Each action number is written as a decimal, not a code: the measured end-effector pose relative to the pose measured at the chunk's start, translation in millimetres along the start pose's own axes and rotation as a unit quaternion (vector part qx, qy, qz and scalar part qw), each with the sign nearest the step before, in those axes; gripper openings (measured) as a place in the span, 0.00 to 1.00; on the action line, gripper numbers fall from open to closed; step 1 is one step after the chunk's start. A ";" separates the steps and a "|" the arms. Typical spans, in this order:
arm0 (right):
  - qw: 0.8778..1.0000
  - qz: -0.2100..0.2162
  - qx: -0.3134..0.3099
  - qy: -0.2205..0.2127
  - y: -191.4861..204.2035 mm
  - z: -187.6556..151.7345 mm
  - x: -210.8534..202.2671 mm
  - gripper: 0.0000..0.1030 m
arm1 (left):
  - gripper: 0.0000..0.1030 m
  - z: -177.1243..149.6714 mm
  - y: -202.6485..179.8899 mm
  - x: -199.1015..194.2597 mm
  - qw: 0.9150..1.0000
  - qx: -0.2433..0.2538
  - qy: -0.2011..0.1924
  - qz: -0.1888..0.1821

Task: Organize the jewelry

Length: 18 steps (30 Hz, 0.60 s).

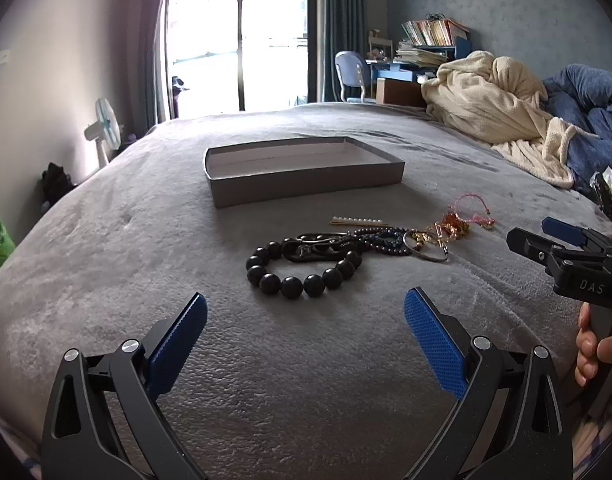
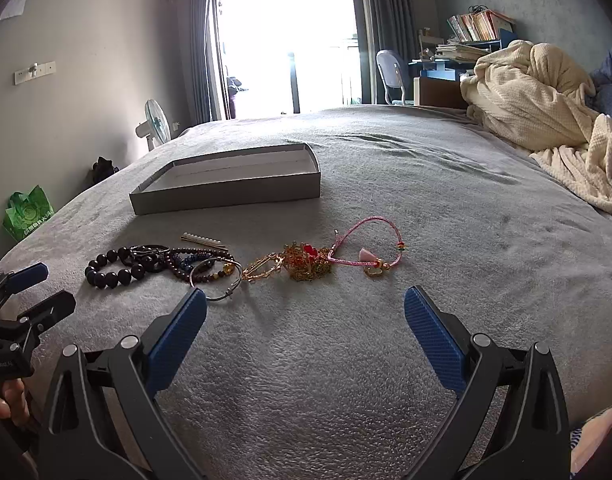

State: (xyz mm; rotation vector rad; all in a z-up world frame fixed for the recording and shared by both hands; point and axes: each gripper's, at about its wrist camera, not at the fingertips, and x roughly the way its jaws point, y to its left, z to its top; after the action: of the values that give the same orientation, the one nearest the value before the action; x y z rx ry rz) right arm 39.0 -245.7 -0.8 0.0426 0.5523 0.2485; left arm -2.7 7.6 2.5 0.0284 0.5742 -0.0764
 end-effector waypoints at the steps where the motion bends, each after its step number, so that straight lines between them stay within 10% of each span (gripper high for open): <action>1: 1.000 0.000 0.000 0.000 0.2 0.1 0.2 0.95 | 0.95 -0.1 0.4 0.3 1.000 0.000 0.000 0.000; 18: 1.000 -0.001 -0.001 0.003 -1.8 -0.6 -0.8 0.95 | 0.95 1.7 2.9 3.5 1.000 0.001 0.003 0.005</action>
State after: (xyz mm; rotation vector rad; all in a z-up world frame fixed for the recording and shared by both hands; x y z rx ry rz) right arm 38.5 -247.7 -1.1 0.0390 0.5589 0.2478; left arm 1.5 10.2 2.1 0.0333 0.5807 -0.0678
